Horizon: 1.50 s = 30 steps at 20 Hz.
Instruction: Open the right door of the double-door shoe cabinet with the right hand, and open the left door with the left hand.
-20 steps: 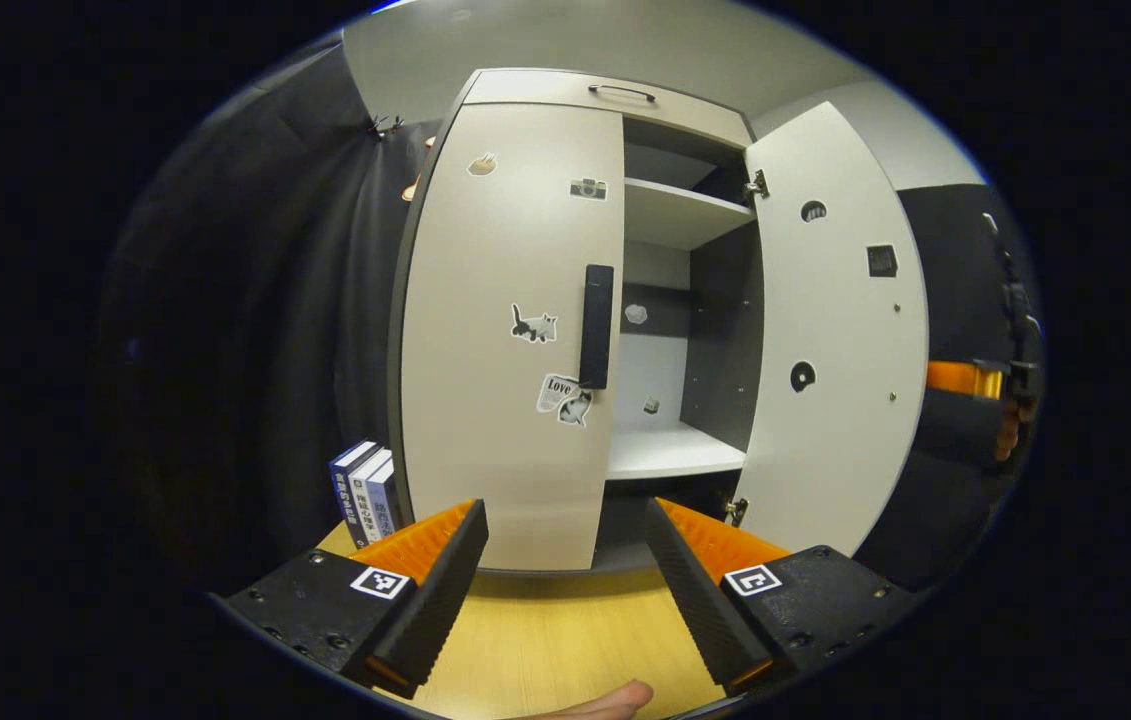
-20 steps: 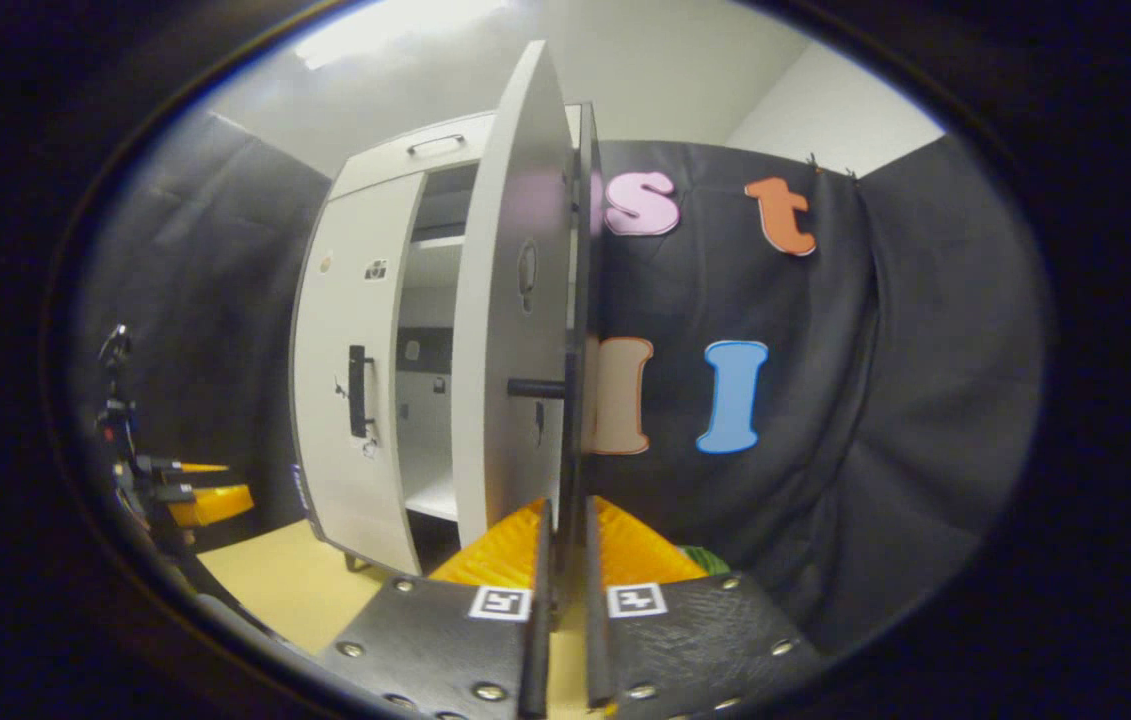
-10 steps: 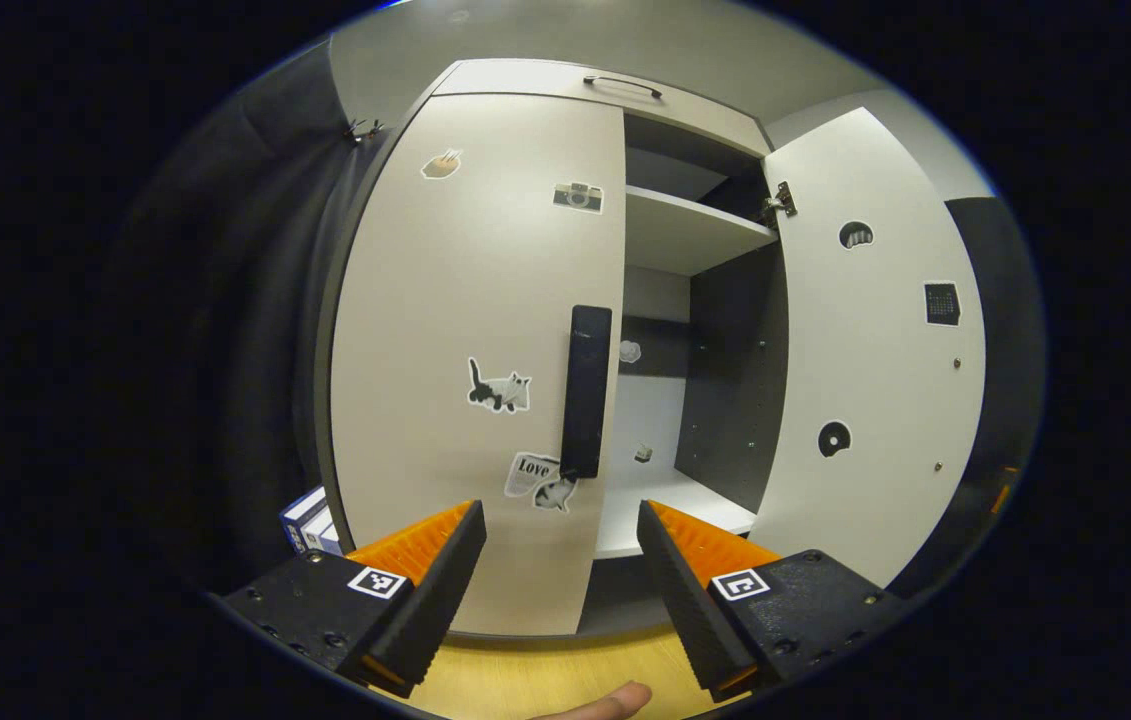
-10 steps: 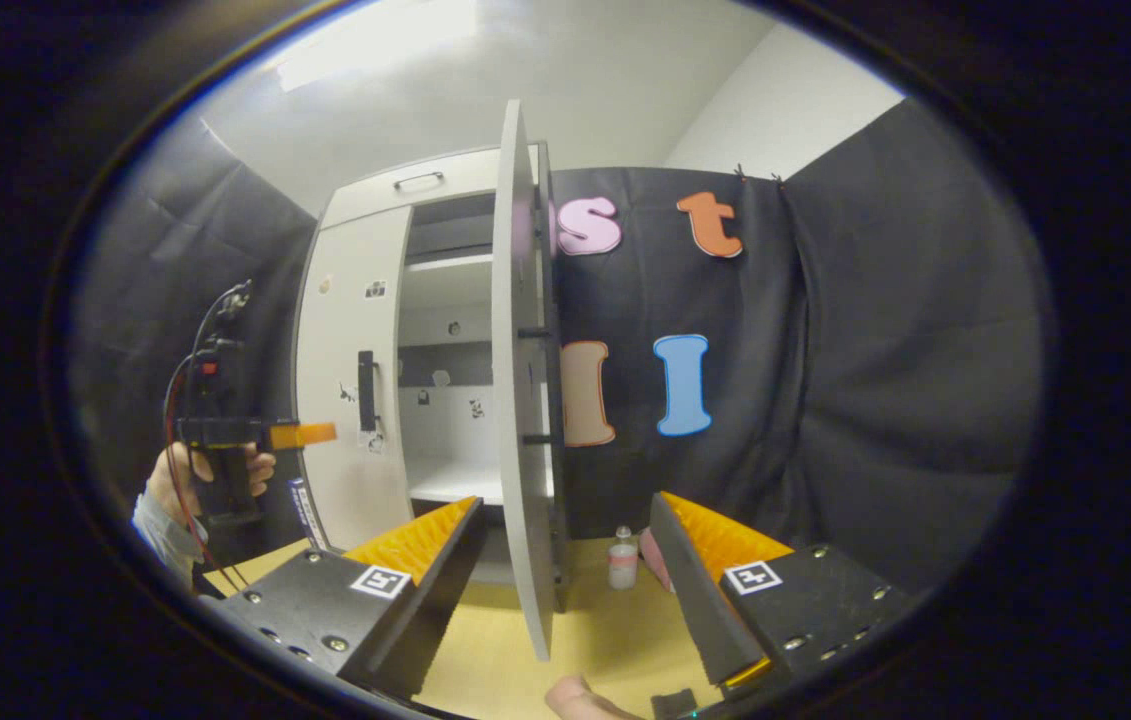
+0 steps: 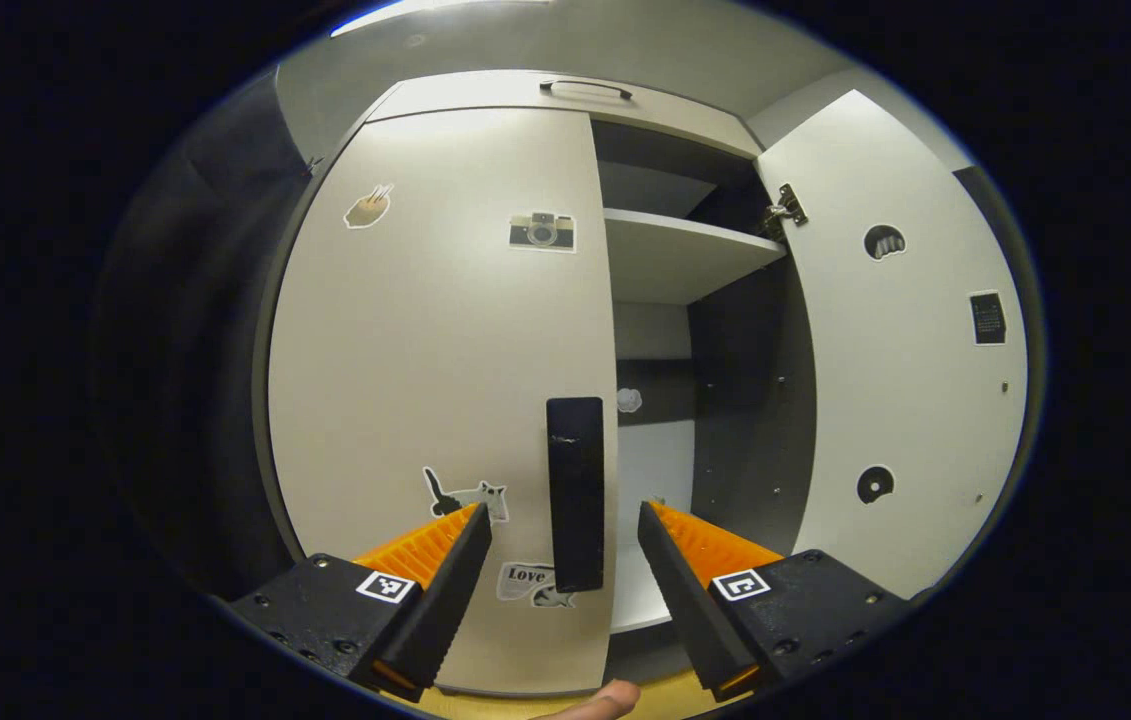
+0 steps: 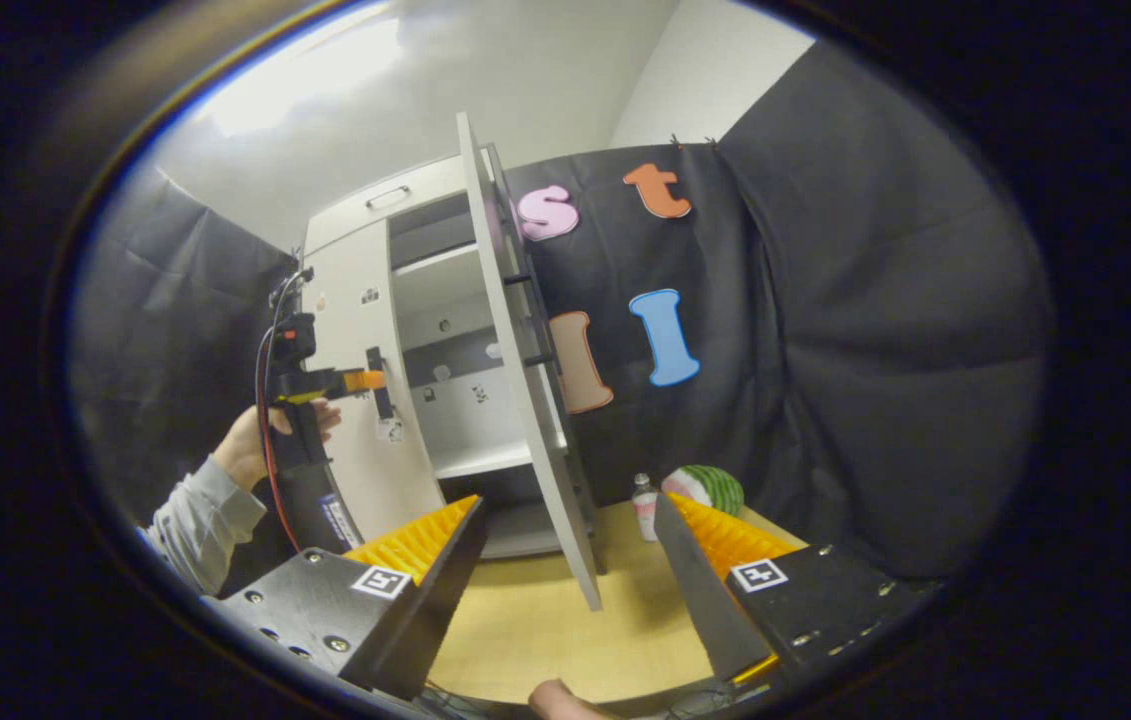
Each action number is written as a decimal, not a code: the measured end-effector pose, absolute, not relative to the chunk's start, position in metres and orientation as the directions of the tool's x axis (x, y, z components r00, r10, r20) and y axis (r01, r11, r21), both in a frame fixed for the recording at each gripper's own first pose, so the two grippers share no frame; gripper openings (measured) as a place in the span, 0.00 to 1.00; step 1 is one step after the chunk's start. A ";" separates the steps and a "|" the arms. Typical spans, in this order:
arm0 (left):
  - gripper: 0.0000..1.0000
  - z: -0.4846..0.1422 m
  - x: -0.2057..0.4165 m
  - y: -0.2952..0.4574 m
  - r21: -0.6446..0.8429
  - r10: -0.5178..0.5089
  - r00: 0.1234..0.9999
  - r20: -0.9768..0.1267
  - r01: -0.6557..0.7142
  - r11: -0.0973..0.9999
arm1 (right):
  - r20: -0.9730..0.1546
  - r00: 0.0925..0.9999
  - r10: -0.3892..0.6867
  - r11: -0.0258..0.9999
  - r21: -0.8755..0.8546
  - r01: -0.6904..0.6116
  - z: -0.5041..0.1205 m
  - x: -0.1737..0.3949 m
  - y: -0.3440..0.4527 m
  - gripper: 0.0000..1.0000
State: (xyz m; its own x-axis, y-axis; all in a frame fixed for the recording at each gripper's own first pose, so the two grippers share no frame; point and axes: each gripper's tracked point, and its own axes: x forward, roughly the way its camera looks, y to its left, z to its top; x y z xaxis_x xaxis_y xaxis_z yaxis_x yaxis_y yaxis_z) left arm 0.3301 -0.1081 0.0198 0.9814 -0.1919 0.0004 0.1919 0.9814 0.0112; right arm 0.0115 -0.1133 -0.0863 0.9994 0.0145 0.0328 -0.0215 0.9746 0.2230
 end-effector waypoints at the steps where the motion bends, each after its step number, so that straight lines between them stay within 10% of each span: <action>1: 0.92 0.017 0.337 -0.106 0.010 -0.177 0.984 -0.011 0.177 0.984 | 0.030 1.000 -0.002 0.979 0.205 -0.004 -0.087 0.008 -0.117 1.00; 11: 0.87 0.002 0.362 -0.106 -0.009 -0.150 0.986 -0.067 0.149 0.989 | -0.006 0.999 -0.054 0.986 0.158 0.055 -0.108 -0.005 -0.124 1.00; 13: 0.67 0.002 0.354 -0.122 -0.036 -0.215 0.973 -0.082 0.213 0.976 | -0.017 0.999 -0.050 0.986 0.158 0.052 -0.111 -0.007 -0.120 1.00; 14: 0.33 0.003 0.362 -0.122 -0.042 -0.218 0.973 -0.073 0.216 0.976 | -0.024 0.999 -0.038 0.986 0.160 0.042 -0.113 -0.009 -0.114 1.00; 30: 0.24 0.005 0.284 -0.096 -0.058 -0.279 0.954 -0.108 0.274 0.960 | -0.027 1.000 0.016 0.994 0.112 -0.013 -0.113 -0.058 -0.050 1.00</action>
State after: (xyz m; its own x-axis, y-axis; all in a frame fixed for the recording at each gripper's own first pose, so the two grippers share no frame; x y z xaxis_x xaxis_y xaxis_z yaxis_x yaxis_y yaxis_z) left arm 0.2841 -0.0958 0.0050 0.9542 -0.2790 -0.1079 0.2741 0.9599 -0.0582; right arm -0.0577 -0.0504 -0.1134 0.9995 0.0164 -0.0266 -0.0133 0.9936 0.1121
